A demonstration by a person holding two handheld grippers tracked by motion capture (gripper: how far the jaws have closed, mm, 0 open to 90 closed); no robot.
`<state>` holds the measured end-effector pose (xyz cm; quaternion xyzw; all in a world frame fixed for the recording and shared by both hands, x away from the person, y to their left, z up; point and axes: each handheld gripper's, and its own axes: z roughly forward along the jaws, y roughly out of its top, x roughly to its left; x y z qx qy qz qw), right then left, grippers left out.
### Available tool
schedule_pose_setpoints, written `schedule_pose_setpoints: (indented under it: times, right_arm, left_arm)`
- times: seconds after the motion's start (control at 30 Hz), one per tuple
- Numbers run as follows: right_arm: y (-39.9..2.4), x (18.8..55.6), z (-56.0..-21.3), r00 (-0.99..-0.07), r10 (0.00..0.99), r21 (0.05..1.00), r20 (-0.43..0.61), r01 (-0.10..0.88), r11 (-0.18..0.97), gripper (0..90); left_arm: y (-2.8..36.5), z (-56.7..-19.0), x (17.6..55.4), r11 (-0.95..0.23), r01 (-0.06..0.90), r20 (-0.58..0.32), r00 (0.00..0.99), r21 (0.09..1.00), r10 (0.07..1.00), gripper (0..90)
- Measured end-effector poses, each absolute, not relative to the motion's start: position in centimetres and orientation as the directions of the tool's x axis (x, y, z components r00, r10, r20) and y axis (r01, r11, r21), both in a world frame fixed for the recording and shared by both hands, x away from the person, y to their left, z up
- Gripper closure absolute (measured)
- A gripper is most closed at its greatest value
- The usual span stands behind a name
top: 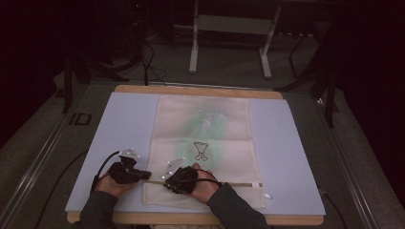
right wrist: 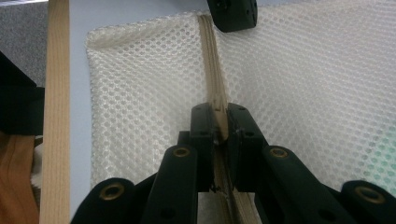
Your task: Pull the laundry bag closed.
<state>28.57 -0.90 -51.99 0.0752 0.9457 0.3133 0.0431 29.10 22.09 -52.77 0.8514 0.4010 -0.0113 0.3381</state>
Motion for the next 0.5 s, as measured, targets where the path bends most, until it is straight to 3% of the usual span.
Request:
schedule_pose_setpoints:
  times: [0.5]
  right_arm:
    - [-1.49, 28.38, -51.86, -0.985, 0.167, 0.587, -0.041, 0.111, 0.802, 82.2]
  left_arm:
    - [22.05, -52.75, 29.07, -0.452, 0.688, -0.286, 0.680, 0.567, 0.675, 90.0]
